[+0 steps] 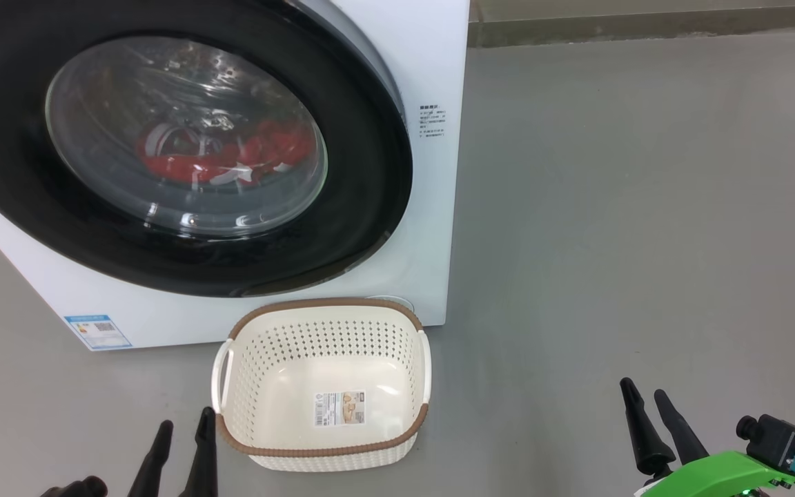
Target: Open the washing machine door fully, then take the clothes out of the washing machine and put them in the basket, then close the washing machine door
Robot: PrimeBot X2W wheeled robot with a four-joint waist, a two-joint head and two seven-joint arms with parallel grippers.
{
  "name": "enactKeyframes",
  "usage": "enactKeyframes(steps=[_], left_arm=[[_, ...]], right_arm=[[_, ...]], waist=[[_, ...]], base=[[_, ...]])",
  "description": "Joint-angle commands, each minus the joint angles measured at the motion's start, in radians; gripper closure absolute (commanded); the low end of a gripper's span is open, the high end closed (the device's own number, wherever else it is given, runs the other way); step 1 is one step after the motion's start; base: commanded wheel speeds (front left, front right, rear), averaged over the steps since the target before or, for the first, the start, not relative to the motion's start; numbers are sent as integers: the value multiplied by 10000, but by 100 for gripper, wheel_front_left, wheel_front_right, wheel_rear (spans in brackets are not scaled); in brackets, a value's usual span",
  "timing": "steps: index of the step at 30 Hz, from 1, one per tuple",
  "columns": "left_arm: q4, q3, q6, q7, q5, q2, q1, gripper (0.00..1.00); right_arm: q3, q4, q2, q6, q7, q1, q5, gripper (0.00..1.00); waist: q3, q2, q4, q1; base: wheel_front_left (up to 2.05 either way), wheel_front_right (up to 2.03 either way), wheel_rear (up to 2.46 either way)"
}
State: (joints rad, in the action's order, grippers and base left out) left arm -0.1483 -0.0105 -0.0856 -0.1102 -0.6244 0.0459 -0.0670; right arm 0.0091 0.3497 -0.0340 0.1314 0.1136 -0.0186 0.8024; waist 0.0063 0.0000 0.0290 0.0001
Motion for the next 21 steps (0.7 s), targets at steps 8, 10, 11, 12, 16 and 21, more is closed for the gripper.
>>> enactKeyframes(steps=[8,10,11,12,16,21], left_arm=[[486,-189,60,-373,1196,163,-45,0],[511,-182,53,-432,1443,166,-66,0],[515,-179,46,-462,1560,167,-75,0],[524,-179,41,-492,1680,168,-83,0],[568,-186,19,-610,2161,169,-118,0],[635,-195,-2,-759,2784,168,-160,0]], right_arm=[[253,-234,-189,-5,350,90,-1005,0],[266,-233,-196,-5,409,77,-1207,0],[266,-229,-203,-5,438,71,-1309,0],[259,-224,-207,-5,468,63,-1408,0],[262,-214,-229,-6,585,32,-1787,0],[188,-213,-250,-6,732,-40,-2256,0]], waist=[[32,0,-7,-1],[39,0,-11,-1],[42,0,-12,-1],[44,0,-12,-1],[46,0,-7,-1],[35,0,15,-1]], base=[[0,0,0],[0,0,0],[0,0,0],[0,0,0],[0,0,0],[0,0,0]])
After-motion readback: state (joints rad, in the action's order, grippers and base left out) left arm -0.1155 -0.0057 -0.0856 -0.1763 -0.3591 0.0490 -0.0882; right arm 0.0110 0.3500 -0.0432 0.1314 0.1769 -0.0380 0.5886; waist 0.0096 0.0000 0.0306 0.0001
